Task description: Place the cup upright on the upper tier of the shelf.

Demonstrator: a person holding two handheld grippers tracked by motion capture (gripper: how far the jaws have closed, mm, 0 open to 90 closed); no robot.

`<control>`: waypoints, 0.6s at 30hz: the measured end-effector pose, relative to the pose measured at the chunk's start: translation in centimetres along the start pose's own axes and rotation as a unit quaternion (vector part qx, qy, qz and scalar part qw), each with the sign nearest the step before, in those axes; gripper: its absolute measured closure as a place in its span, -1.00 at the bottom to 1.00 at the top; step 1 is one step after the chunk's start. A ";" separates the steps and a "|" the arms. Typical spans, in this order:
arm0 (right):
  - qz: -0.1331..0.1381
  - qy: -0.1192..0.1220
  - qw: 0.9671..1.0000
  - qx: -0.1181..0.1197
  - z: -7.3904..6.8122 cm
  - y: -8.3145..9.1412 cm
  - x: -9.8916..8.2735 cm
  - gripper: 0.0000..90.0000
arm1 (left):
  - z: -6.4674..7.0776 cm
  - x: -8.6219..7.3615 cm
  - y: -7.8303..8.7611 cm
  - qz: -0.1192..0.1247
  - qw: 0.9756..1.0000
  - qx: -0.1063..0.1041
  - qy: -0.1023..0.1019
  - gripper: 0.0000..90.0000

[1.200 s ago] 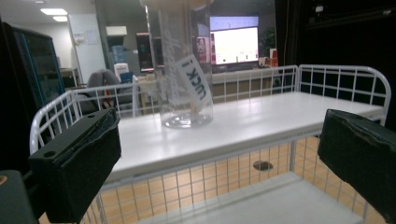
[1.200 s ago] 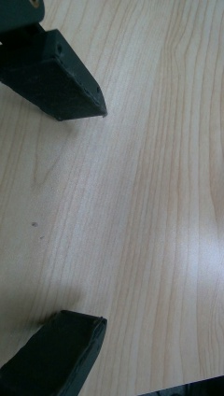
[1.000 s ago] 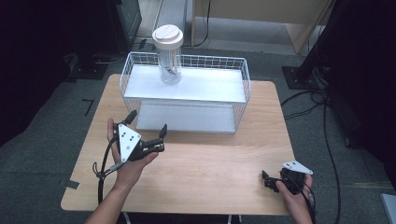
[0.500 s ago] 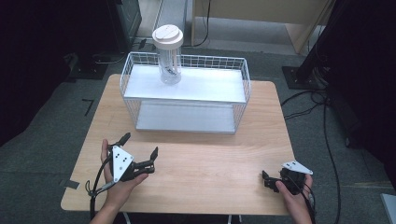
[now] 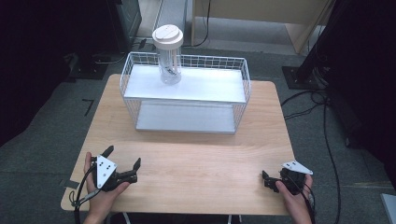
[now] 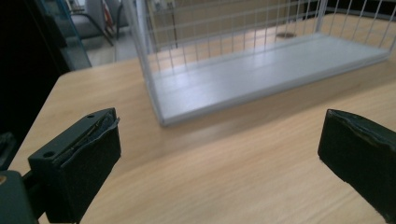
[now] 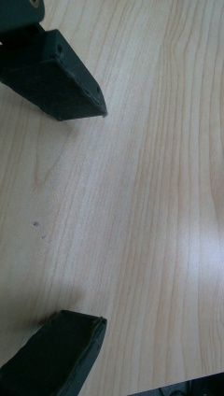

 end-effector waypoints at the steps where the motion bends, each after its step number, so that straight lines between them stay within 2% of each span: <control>1: 0.000 0.000 1.000 -0.001 0.0 0.0 0.0 -0.97 | -0.3 -0.3 0.1 -0.005 1.000 0.000 0.000 -1.00; 6: 0.000 0.000 1.000 -0.001 0.0 0.0 0.0 -0.97 | -2.0 -1.9 0.7 -0.036 0.999 0.004 -0.010 -1.00; 10: 0.000 0.000 1.000 -0.001 0.0 0.0 0.0 -0.97 | -3.6 -3.0 1.0 -0.059 0.998 0.006 0.002 -1.00; 18: 0.000 -0.002 1.000 -0.004 -0.1 0.1 -0.1 -0.97 | -5.7 -4.2 0.5 -0.108 0.994 0.029 0.011 -1.00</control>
Point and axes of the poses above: each handheld gripper's, and its own axes: y roughly backward along the jaws, x roughly out of its top, z roughly to its right, the point moved 1 cm from there along -y, roughly forward along the jaws, and after that the axes turned 13 degrees about x, right-handed, at the moved point
